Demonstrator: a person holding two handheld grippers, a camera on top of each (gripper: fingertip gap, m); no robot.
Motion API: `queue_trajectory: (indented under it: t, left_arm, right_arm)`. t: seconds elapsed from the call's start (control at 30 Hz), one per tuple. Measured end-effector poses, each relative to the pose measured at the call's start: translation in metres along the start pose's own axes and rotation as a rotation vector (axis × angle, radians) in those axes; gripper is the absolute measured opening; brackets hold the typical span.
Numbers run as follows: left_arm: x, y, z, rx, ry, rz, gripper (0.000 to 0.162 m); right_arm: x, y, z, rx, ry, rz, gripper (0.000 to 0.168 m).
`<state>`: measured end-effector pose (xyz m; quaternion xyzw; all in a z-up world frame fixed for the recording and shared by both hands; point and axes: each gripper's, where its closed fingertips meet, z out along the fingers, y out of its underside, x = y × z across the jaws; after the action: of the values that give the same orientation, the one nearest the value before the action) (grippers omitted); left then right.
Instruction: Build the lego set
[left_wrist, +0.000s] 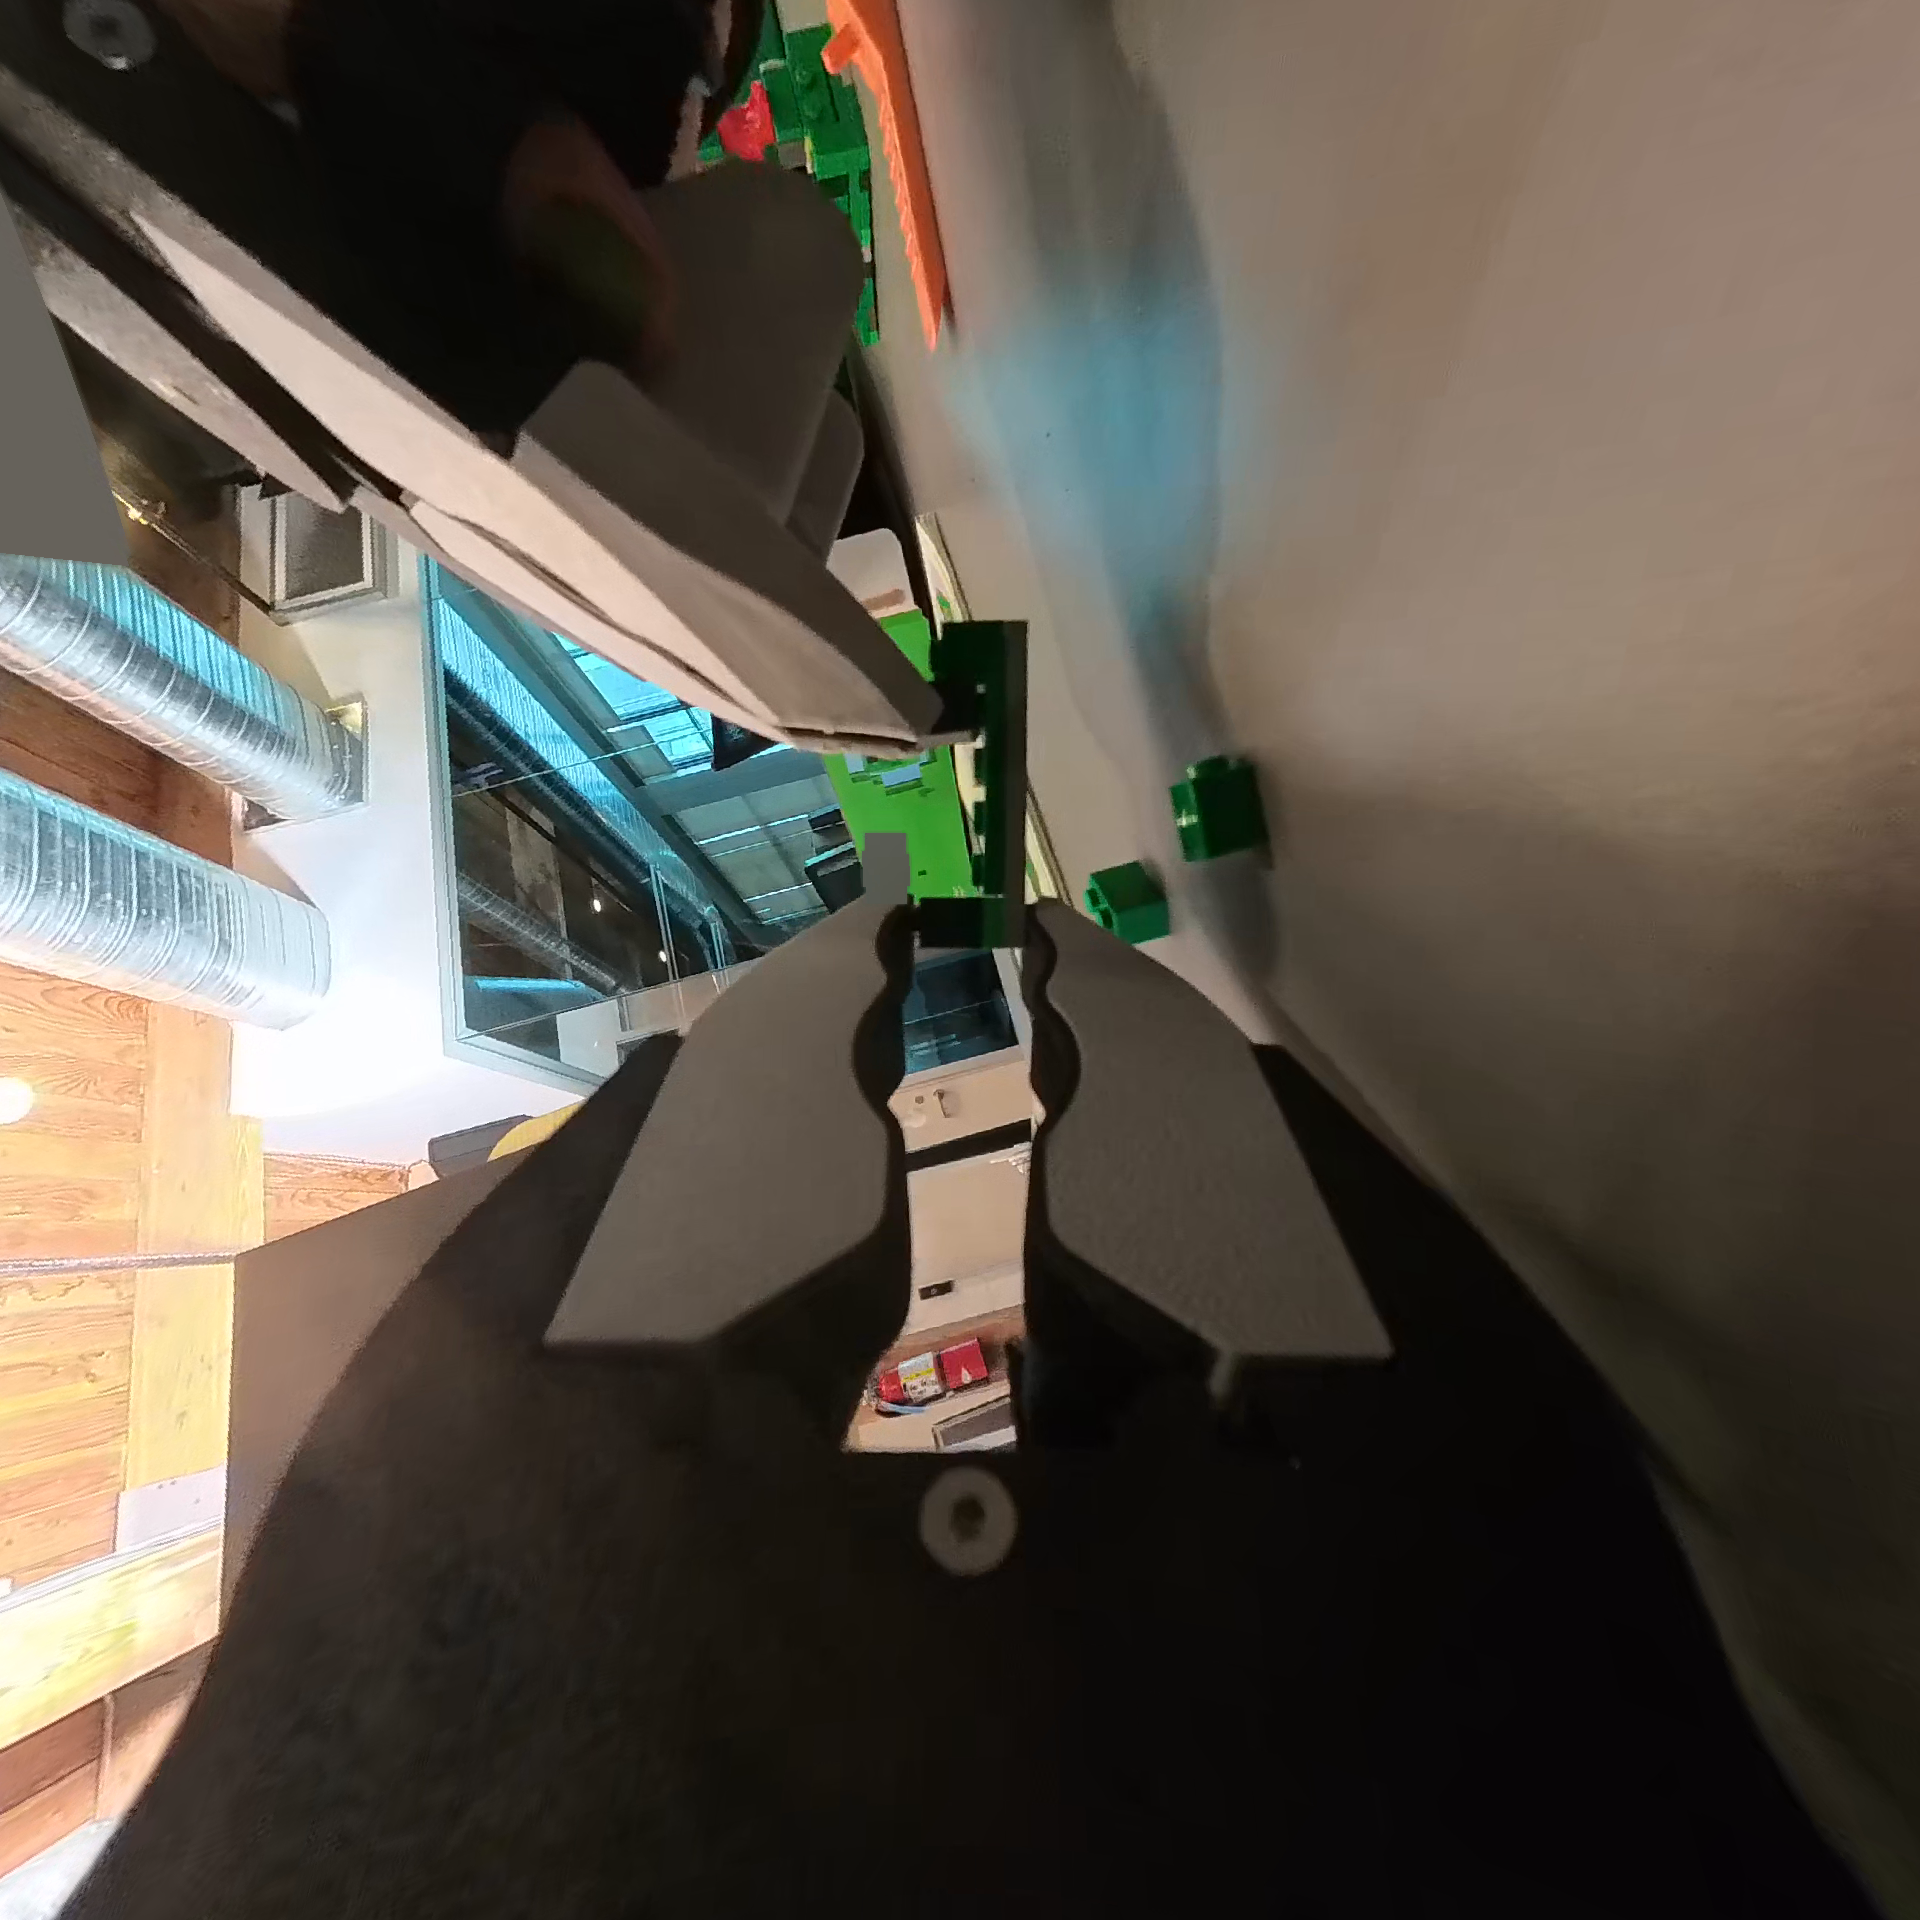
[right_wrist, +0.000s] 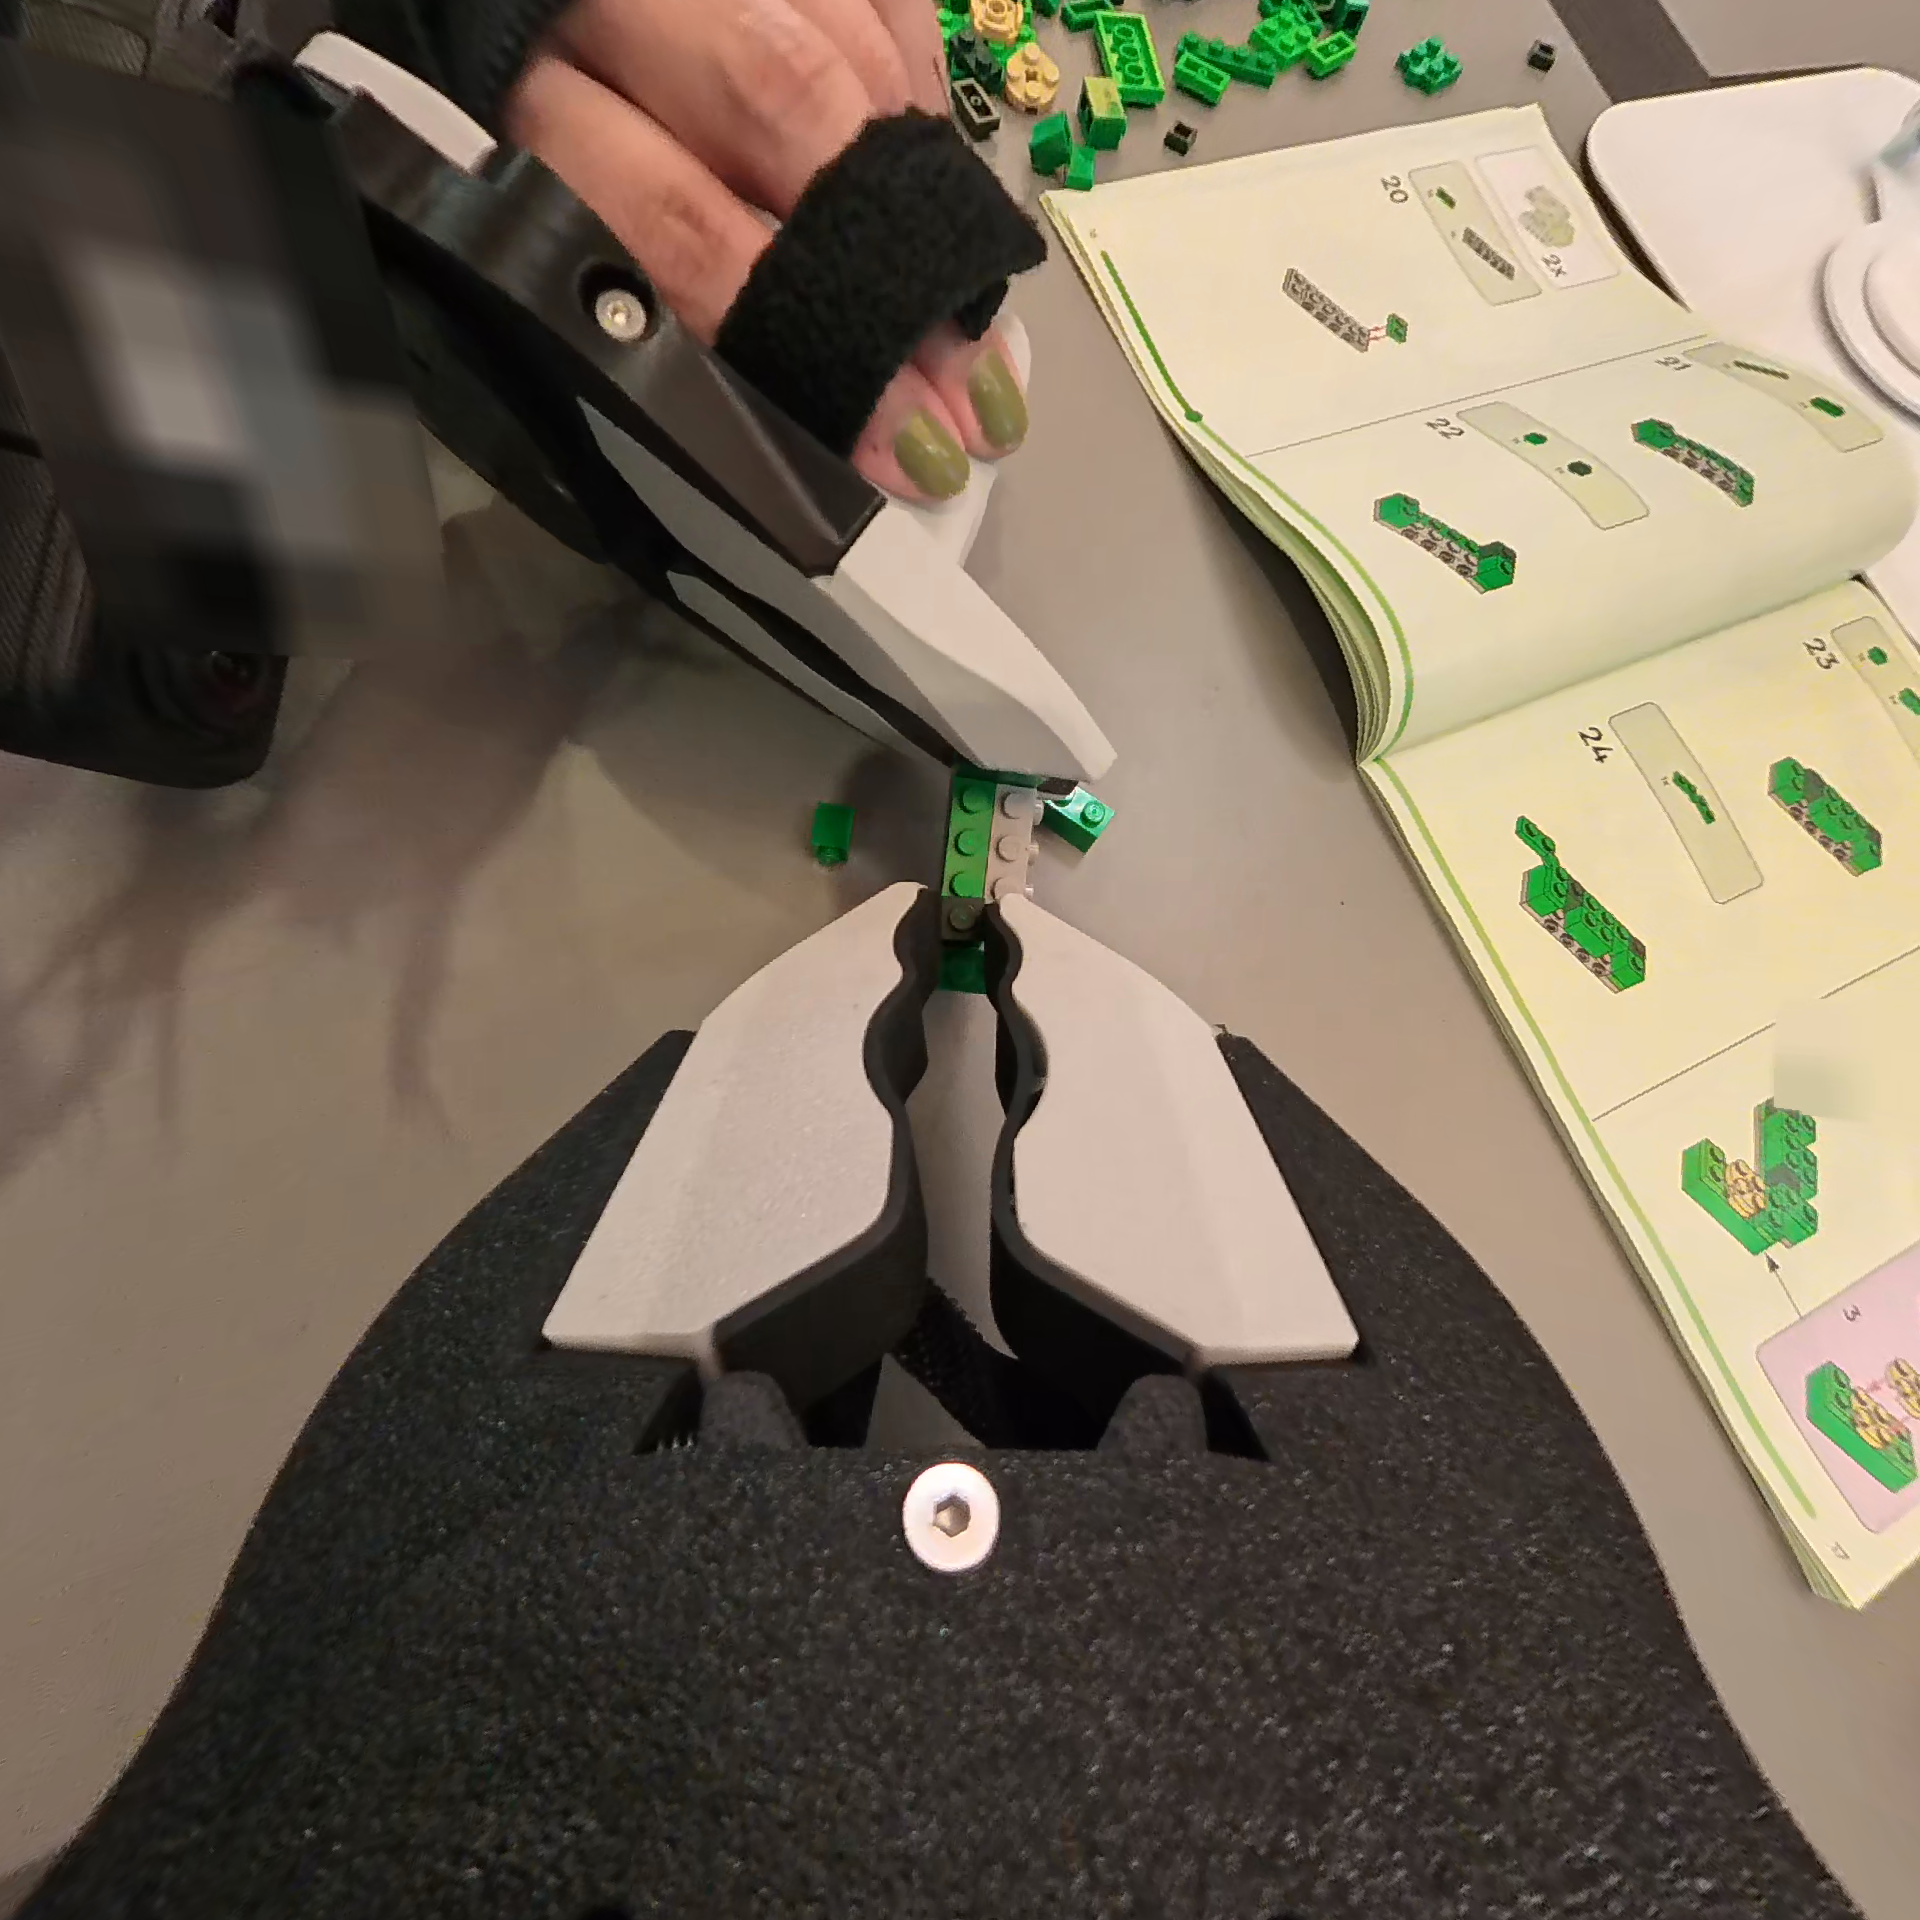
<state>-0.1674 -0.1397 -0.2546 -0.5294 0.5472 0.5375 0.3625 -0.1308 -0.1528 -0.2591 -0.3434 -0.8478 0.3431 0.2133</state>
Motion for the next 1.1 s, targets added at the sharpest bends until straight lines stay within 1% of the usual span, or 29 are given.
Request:
queue_trajectory:
  t: [0.47,0.57,0.63,0.7,0.73,0.77,0.83,0.87,0.93,0.97,1.1]
  left_arm:
    - [0.001,0.001,-0.001,-0.001,0.005,-0.011,0.019]
    - [0.001,0.001,-0.001,-0.003,0.009,-0.015,0.019]
    - [0.002,0.003,0.0,-0.013,0.022,-0.035,0.019]
    - [0.002,0.007,0.0,-0.03,0.033,-0.081,0.019]
    - [0.001,0.01,0.001,-0.041,0.037,-0.111,0.019]
    - [0.001,0.013,0.001,-0.054,0.044,-0.143,0.019]
    - [0.001,0.02,0.002,-0.084,0.056,-0.193,0.019]
    - [0.001,0.024,0.003,-0.1,0.064,-0.216,0.019]
    - [0.002,0.028,0.003,-0.123,0.082,-0.266,0.019]
    - [0.002,0.03,0.003,-0.132,0.087,-0.287,0.019]
    - [0.003,0.035,0.003,-0.149,0.106,-0.353,0.019]
  right_arm:
    - [0.0,0.0,0.001,0.004,0.007,-0.007,0.01]
    - [0.001,-0.002,-0.001,0.016,0.013,-0.005,0.015]
    - [0.003,-0.004,-0.003,0.03,0.028,-0.01,0.021]
    - [0.007,-0.009,-0.007,0.068,0.062,-0.039,0.032]
    - [0.012,-0.013,-0.01,0.094,0.107,-0.066,0.041]
    - [0.015,-0.017,-0.012,0.114,0.148,-0.103,0.047]
    - [0.018,-0.024,-0.015,0.151,0.228,-0.211,0.056]
    - [0.021,-0.026,-0.016,0.15,0.295,-0.287,0.059]
    - [0.025,-0.025,-0.013,0.108,0.427,-0.471,0.054]
    - [0.025,-0.023,-0.009,0.079,0.464,-0.549,0.052]
    - [0.032,-0.018,0.001,-0.014,0.584,-0.735,0.054]
